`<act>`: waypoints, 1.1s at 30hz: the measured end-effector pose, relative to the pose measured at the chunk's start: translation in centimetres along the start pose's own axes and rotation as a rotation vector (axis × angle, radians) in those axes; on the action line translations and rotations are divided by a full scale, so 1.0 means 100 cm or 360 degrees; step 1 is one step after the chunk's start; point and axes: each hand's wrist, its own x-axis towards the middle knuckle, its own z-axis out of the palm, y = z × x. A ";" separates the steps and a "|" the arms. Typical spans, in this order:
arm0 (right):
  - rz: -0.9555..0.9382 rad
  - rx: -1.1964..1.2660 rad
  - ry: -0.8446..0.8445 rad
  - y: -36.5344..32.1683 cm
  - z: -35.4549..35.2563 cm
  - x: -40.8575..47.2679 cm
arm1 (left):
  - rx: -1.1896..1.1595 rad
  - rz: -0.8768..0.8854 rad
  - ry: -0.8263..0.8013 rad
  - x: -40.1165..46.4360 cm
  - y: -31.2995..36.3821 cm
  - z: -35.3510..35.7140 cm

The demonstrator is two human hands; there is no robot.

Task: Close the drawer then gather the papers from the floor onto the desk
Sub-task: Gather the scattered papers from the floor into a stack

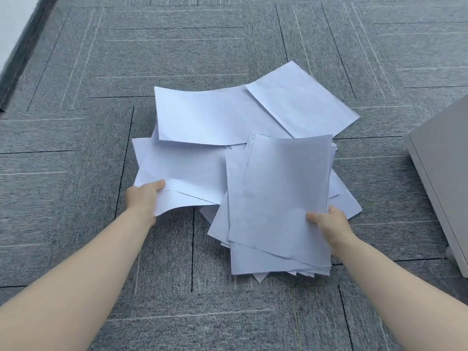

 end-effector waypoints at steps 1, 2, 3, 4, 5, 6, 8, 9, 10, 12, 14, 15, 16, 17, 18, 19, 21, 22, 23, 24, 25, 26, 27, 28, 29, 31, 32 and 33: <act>-0.0004 -0.0010 0.0013 -0.001 0.001 -0.001 | -0.0024 0.0020 0.0020 0.000 0.001 -0.005; -0.0003 -0.0015 0.0026 -0.001 0.002 -0.001 | -0.0056 0.0049 0.0042 -0.001 0.002 -0.011; -0.0001 -0.0025 0.0037 -0.002 0.002 -0.001 | -0.0097 0.0075 0.0062 -0.002 0.004 -0.016; 0.0004 -0.0036 0.0046 -0.002 0.003 -0.001 | -0.0144 0.0087 0.0080 -0.002 0.006 -0.023; 0.0010 -0.0046 0.0055 -0.003 0.004 -0.002 | -0.0203 0.0085 0.0096 -0.002 0.008 -0.029; 0.0019 -0.0052 0.0060 -0.003 0.005 -0.002 | -0.0270 0.0077 0.0106 -0.001 0.010 -0.035; 0.0036 -0.0046 0.0060 -0.005 0.006 -0.004 | -0.0367 0.0081 0.0120 -0.001 0.015 -0.045; 0.0041 -0.0042 0.0057 -0.007 0.007 -0.006 | -0.0404 0.0087 0.0140 -0.001 0.018 -0.049; 0.0047 -0.0039 0.0061 -0.007 0.007 -0.006 | -0.0444 0.0092 0.0160 -0.001 0.021 -0.052; 0.0057 -0.0040 0.0060 -0.008 0.009 -0.008 | -0.0536 0.0101 0.0189 -0.004 0.027 -0.059; 0.0055 -0.0034 0.0050 -0.011 0.011 -0.010 | -0.0633 0.0111 0.0217 -0.005 0.033 -0.066; 0.0049 -0.0027 0.0045 -0.012 0.012 -0.011 | -0.0674 0.0116 0.0233 -0.006 0.035 -0.069; 0.0037 -0.0020 0.0036 -0.013 0.013 -0.013 | -0.0711 0.0124 0.0241 -0.009 0.037 -0.072; 0.0026 -0.0011 0.0023 -0.015 0.015 -0.014 | -0.0733 0.0131 0.0254 -0.011 0.039 -0.073; 0.0022 0.0002 0.0013 -0.016 0.017 -0.016 | -0.0742 0.0142 0.0252 -0.013 0.039 -0.073; 0.0024 0.0012 0.0000 -0.017 0.020 -0.018 | -0.0745 0.0147 0.0245 -0.016 0.039 -0.072; 0.0020 0.0031 -0.0026 -0.017 0.025 -0.020 | -0.0743 0.0146 0.0220 -0.024 0.038 -0.066; 0.0014 0.0052 -0.0039 -0.017 0.028 -0.022 | -0.0737 0.0135 0.0195 -0.030 0.037 -0.062; 0.0011 0.0075 -0.0054 -0.018 0.031 -0.025 | -0.0738 0.0108 0.0181 -0.035 0.035 -0.057; 0.0011 0.0098 -0.0066 -0.018 0.034 -0.027 | -0.0750 0.0082 0.0170 -0.040 0.033 -0.053; 0.0019 0.0112 -0.0075 -0.018 0.037 -0.029 | -0.0765 0.0051 0.0161 -0.046 0.031 -0.048; 0.0032 0.0134 -0.0087 -0.018 0.041 -0.030 | -0.0786 0.0021 0.0162 -0.052 0.027 -0.044; 0.0044 0.0157 -0.0098 -0.018 0.045 -0.033 | -0.0808 -0.0014 0.0170 -0.058 0.023 -0.040; 0.0053 0.0175 -0.0114 -0.018 0.049 -0.034 | -0.0822 -0.0051 0.0177 -0.065 0.017 -0.036; 0.0059 0.0190 -0.0132 -0.017 0.053 -0.036 | -0.0823 -0.0084 0.0185 -0.071 0.010 -0.031; 0.0087 0.0256 -0.0157 -0.017 0.062 -0.039 | -0.0813 -0.0114 0.0156 -0.084 -0.005 -0.022; 0.0085 0.0285 -0.0172 -0.017 0.067 -0.040 | -0.0791 -0.0123 0.0124 -0.090 -0.013 -0.017; 0.0080 0.0305 -0.0187 -0.017 0.072 -0.041 | -0.0752 -0.0137 0.0087 -0.095 -0.021 -0.013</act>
